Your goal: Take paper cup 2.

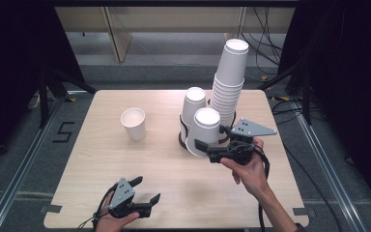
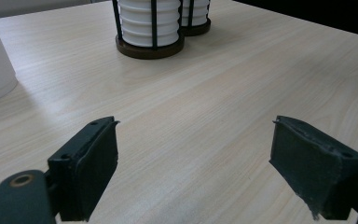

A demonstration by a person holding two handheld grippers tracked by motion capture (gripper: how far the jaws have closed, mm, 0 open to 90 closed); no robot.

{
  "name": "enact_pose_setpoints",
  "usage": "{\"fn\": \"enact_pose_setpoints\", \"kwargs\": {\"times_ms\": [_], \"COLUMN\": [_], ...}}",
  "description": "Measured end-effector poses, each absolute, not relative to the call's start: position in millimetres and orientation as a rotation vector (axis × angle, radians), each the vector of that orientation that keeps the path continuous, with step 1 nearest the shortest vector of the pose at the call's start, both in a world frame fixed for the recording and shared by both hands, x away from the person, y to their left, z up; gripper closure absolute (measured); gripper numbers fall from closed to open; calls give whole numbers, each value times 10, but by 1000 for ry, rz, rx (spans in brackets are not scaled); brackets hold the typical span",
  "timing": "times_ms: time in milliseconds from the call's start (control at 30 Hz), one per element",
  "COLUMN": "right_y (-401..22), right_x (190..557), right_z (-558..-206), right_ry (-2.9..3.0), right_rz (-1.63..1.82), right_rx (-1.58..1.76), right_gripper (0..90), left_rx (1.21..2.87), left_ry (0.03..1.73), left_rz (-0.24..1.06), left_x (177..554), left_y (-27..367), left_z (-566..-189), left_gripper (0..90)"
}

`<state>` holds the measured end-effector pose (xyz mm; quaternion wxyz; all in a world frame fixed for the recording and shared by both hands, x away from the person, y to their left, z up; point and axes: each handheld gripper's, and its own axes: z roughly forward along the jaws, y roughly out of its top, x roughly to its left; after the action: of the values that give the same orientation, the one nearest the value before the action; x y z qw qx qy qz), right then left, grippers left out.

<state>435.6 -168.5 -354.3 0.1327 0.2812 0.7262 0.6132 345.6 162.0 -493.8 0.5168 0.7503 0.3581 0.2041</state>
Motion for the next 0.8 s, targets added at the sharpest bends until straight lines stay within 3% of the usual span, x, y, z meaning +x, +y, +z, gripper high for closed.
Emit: {"fn": "enact_pose_setpoints", "kwargs": {"times_ms": [800], "right_y": [-1329], "right_x": [4313], "right_z": [-4097], "right_ry": [2254], "right_rz": [1766], "right_rx": [753], "right_gripper": [190], "left_rx": [1738], "left_ry": [790], "left_rz": [454], "left_x": [3433], "left_y": [1616], "left_z": [-4883], "left_gripper": [144]}}
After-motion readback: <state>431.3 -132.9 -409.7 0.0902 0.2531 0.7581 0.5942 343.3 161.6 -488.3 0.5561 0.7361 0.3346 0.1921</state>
